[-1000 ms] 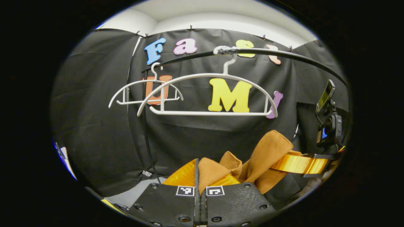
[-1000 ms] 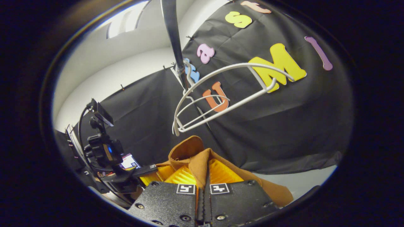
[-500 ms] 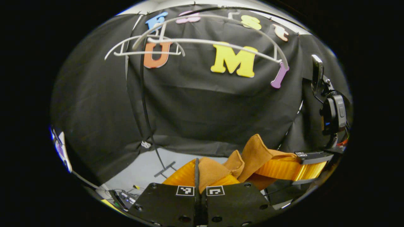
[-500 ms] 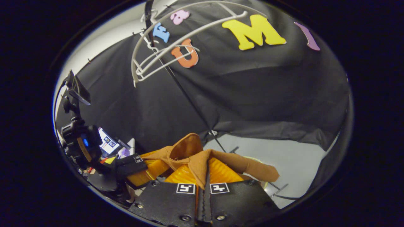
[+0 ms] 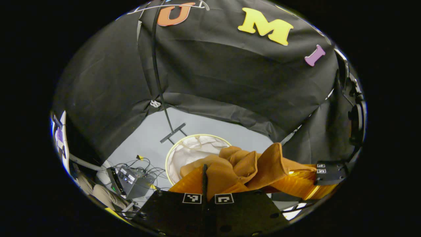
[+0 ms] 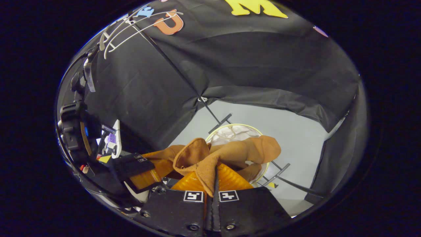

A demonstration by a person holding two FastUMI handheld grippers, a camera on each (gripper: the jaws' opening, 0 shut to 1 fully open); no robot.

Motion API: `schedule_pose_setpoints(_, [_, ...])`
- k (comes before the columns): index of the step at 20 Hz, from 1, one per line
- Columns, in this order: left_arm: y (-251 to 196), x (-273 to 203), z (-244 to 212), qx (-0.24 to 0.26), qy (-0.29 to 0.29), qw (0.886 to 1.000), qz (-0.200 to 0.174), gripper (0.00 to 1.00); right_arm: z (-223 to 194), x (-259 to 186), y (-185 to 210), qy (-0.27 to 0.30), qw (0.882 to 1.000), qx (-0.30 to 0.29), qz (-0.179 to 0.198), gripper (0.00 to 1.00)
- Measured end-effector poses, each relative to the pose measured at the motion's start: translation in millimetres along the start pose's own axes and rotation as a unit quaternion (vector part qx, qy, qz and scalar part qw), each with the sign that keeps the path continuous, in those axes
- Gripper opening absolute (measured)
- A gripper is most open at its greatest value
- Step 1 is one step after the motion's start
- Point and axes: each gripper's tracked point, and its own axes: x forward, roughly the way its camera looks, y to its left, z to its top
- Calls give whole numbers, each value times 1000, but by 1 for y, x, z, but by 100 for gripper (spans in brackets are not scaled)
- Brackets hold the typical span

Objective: Grasp the clothes on the hanger with both hands and then place them into the laundry hamper below.

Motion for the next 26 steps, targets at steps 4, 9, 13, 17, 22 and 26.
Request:
schedule_pose_setpoints(4, [3, -2, 17, 25, -29, 999, -2, 25, -4, 2, -3, -3, 1000, 6, -19, 5])
schedule_pose_setpoints(9, [24, 1, 19, 54, -38, 997, 27, 97, 2, 4, -13, -18, 999, 7, -41, 76])
schedule_pose_setpoints(13, [24, -1, 15, 32, -35, 999, 22, 98, 7, 4, -16, -30, 998, 11, -53, 86])
schedule_pose_setpoints(17, [26, -6, 18, 23, -45, 999, 18, 97, 8, -1, -15, -42, 997, 2, -67, 87])
schedule_pose_setpoints(22, [29, -41, 36, 22, -96, 995, 3, 97, 21, -38, 3, -104, 991, -11, -82, 86])
schedule_pose_setpoints(26, [37, -109, 53, 37, -163, 986, -6, 92, 22, -95, 33, -169, 980, -33, -101, 86])
